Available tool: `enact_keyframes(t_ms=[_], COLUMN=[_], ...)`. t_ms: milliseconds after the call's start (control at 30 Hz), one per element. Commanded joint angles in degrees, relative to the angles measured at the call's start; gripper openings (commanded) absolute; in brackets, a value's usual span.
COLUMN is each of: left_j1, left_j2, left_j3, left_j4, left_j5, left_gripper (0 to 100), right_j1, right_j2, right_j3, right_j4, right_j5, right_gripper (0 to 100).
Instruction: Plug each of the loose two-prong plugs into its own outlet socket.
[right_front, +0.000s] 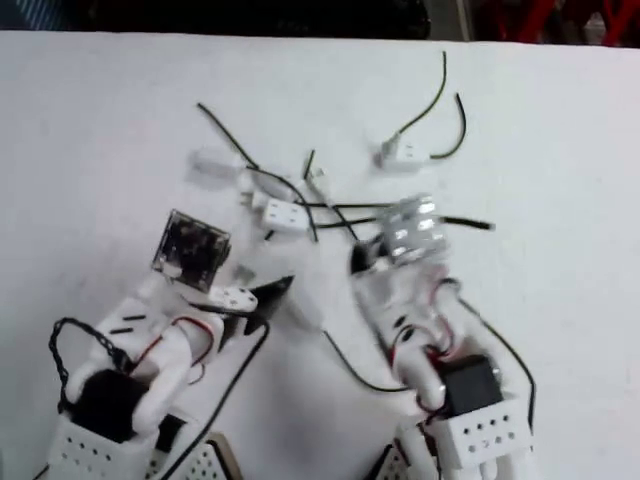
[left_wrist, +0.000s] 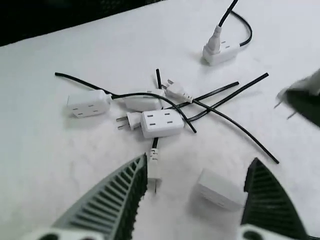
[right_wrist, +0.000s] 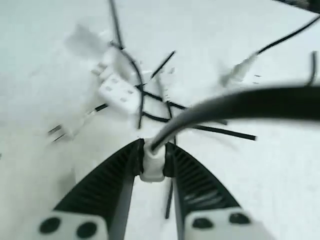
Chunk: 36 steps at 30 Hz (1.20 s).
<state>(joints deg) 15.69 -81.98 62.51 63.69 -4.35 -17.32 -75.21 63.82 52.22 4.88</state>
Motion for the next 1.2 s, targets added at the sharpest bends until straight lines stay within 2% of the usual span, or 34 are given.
enact_keyframes(t_ms=[0, 233, 567, 1067, 1167], left_j1=[-0.66, -0.57, 6.73, 7.69, 7.69], left_j2=[8.84, 31.08, 57.63, 86.37, 90.07], left_j3=[-0.7, -8.09, -19.08, -34.29, -36.57], left_j4=[0.0, 0.44, 0.0, 0.0, 0.0], left_j5=[0.62, 9.58, 21.01, 22.51, 21.01], left_gripper=[32, 36, 36, 35, 31], right_j1=[7.34, 13.67, 13.85, 13.76, 13.76], right_j2=[0.13, 0.13, 0.13, 0.13, 0.13], right_j3=[-1.32, -1.05, -0.97, -0.09, -0.09], right_j4=[-3.47, -5.49, -5.32, -5.49, -5.49], right_j5=[-4.66, -6.24, -6.24, -6.15, -6.15], right_gripper=[1.9, 1.9, 1.9, 1.9, 1.9])
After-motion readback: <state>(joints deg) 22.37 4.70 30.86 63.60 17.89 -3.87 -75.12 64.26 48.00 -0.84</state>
